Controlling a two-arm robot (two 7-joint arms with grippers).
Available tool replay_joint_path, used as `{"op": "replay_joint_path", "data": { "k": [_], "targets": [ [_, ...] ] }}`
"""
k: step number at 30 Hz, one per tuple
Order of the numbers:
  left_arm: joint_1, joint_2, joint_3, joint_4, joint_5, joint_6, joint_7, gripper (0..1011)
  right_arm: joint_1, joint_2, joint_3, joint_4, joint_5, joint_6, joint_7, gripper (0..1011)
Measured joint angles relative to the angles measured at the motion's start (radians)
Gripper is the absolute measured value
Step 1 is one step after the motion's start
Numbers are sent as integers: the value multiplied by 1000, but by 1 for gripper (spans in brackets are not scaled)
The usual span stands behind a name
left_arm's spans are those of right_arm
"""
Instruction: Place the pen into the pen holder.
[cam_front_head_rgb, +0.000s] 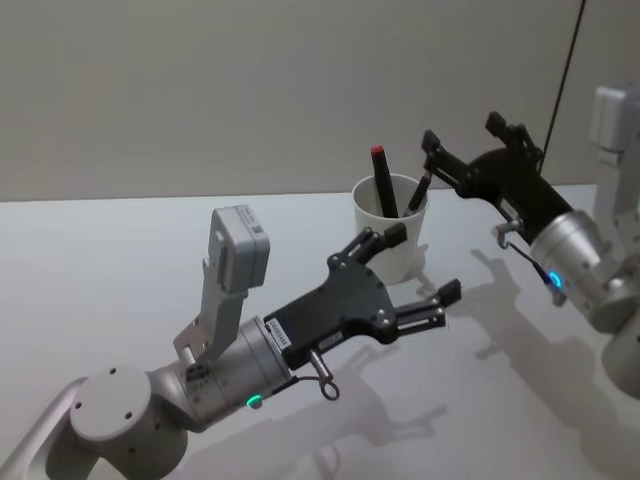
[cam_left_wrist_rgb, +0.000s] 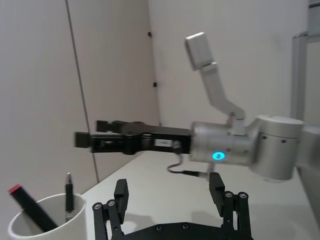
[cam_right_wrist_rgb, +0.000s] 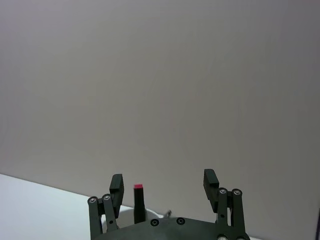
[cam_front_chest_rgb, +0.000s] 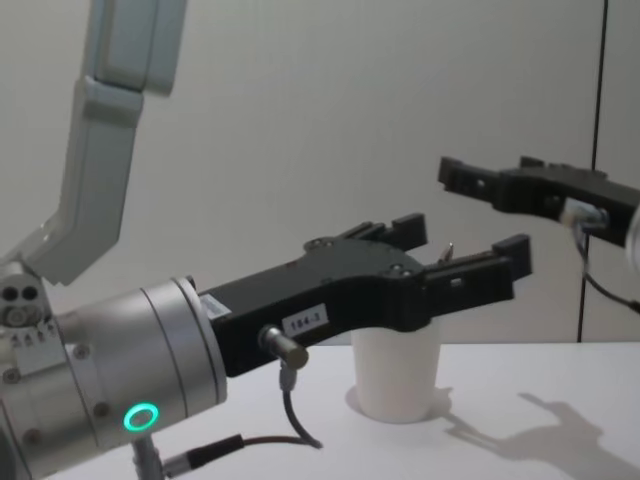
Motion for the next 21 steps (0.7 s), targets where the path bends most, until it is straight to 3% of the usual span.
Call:
{"op": "replay_joint_path", "data": {
  "k": [21],
  "targets": [
    [-32,46,40,-12,81,40,281,1001,-202,90,38,-169,-35,24,-86,1002]
  ]
}}
